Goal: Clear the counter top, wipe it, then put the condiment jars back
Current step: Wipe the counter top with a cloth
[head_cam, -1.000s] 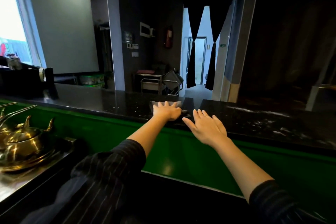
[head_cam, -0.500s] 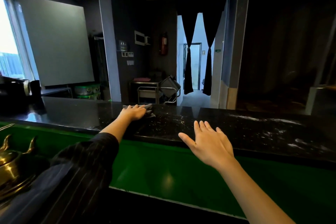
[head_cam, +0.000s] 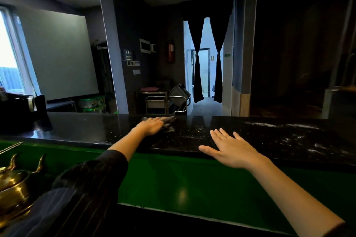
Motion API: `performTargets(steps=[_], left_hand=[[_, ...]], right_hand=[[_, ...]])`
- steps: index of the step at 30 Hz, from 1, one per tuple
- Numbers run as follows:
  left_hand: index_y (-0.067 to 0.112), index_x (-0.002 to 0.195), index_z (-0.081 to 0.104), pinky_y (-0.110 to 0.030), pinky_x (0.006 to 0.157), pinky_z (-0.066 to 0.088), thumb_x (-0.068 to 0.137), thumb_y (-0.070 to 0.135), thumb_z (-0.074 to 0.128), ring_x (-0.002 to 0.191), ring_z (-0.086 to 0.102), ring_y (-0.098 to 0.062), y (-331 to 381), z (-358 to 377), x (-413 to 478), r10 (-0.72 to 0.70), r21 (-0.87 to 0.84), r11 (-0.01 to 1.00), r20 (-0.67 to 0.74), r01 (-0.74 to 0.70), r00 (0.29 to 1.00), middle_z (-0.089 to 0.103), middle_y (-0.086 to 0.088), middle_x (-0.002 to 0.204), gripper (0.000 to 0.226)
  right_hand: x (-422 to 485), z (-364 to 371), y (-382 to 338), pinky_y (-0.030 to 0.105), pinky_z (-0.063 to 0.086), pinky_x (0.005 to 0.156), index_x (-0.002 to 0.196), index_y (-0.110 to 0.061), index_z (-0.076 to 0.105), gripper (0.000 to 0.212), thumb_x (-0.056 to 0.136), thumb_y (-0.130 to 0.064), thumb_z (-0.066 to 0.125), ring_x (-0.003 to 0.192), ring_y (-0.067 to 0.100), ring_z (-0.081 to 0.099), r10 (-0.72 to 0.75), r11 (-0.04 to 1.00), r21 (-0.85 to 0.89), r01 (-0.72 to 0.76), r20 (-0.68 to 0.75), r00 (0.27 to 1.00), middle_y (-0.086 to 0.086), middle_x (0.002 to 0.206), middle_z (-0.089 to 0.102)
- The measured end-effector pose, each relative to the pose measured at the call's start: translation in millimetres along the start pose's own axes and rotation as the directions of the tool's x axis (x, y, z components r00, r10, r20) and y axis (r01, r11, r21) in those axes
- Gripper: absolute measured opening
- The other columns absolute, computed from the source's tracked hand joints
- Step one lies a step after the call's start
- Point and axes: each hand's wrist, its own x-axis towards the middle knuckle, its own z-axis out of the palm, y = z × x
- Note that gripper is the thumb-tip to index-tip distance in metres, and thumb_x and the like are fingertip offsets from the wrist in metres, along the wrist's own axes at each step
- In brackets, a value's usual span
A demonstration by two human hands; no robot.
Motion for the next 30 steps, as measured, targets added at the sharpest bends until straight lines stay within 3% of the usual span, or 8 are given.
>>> performTargets(steps=[4,8,11,18,20,24,27,30], left_hand=[[0.024,0.153,0.009,-0.049,0.118,0.005,0.103,0.035,0.013,0.147,0.008,-0.032,-55,-5,15,-0.164,-0.015,0.986,-0.007,0.164,0.986,0.008,-0.007,0.16,0.051],[0.035,0.152,0.011,-0.058,0.117,0.006,0.099,0.045,0.016,0.146,0.008,-0.036,-49,-2,51,-0.201,-0.003,0.98,0.002,0.201,0.98,0.01,-0.008,0.16,0.054],[0.045,0.149,0.011,-0.061,0.115,0.007,0.098,0.051,0.017,0.145,0.009,-0.039,-9,-1,62,-0.141,0.029,0.99,0.019,0.14,0.99,0.011,-0.007,0.16,0.052],[0.033,0.151,0.015,-0.056,0.117,0.006,0.095,0.049,0.015,0.146,0.008,-0.035,86,9,62,0.134,0.056,0.988,0.137,-0.143,0.981,0.009,-0.005,0.16,0.057],[0.031,0.15,0.019,-0.053,0.118,0.008,0.101,0.036,0.02,0.146,0.014,-0.031,88,4,42,0.211,-0.008,0.977,0.138,-0.212,0.968,0.015,-0.004,0.159,0.05],[0.028,0.149,0.027,-0.041,0.116,0.015,0.104,0.023,0.026,0.141,0.027,-0.027,36,-11,2,0.181,-0.171,0.971,0.08,-0.165,0.98,0.029,-0.005,0.154,0.046],[0.032,0.148,0.028,-0.041,0.117,0.016,0.104,0.03,0.024,0.141,0.027,-0.026,-23,-13,-17,0.051,-0.172,0.984,0.032,-0.045,0.998,0.026,-0.005,0.156,0.045],[0.027,0.15,0.026,-0.039,0.117,0.013,0.104,0.029,0.024,0.144,0.021,-0.024,-38,-11,-37,0.047,-0.12,0.992,0.009,-0.045,0.999,0.02,-0.003,0.158,0.046]], right_hand=[[3,4,-1,0.042,0.002,0.121,0.154,-0.019,0.0,0.113,0.063,-0.086,-0.004,0.148,0.01,-0.002,0.005,1.0,-0.02,-0.005,-0.033,0.999,-0.001,0.162,0.001],[5,6,-2,0.04,0.005,0.121,0.154,-0.021,0.001,0.112,0.063,-0.086,-0.004,0.148,0.009,0.0,0.015,0.999,-0.031,-0.017,-0.056,0.998,-0.003,0.162,0.002],[4,6,-3,0.04,0.006,0.12,0.155,-0.021,0.002,0.111,0.065,-0.086,-0.002,0.148,0.009,0.002,0.014,1.0,-0.024,-0.015,-0.068,0.998,-0.004,0.162,0.003],[6,7,-1,0.041,0.006,0.12,0.155,-0.021,0.004,0.11,0.067,-0.087,0.001,0.148,0.009,0.002,0.012,1.0,-0.014,-0.013,-0.078,0.997,-0.004,0.162,0.004],[5,6,1,0.041,0.006,0.12,0.155,-0.021,0.004,0.109,0.068,-0.087,0.003,0.148,0.009,0.001,0.001,1.0,-0.003,-0.001,-0.093,0.996,-0.003,0.162,0.005],[-6,2,10,0.036,0.006,0.119,0.154,-0.021,0.012,0.103,0.073,-0.084,0.009,0.148,0.007,0.002,-0.048,0.997,0.053,0.061,-0.217,0.975,-0.004,0.161,0.011],[-22,1,31,0.034,0.007,0.119,0.154,-0.019,0.017,0.111,0.068,-0.087,-0.003,0.148,0.008,0.005,-0.002,1.0,-0.003,0.001,-0.264,0.965,-0.004,0.16,0.015],[-30,3,42,0.036,0.009,0.12,0.154,-0.016,0.016,0.12,0.062,-0.088,-0.013,0.148,0.01,0.006,0.04,0.995,-0.082,-0.061,-0.242,0.969,-0.001,0.16,0.017]])
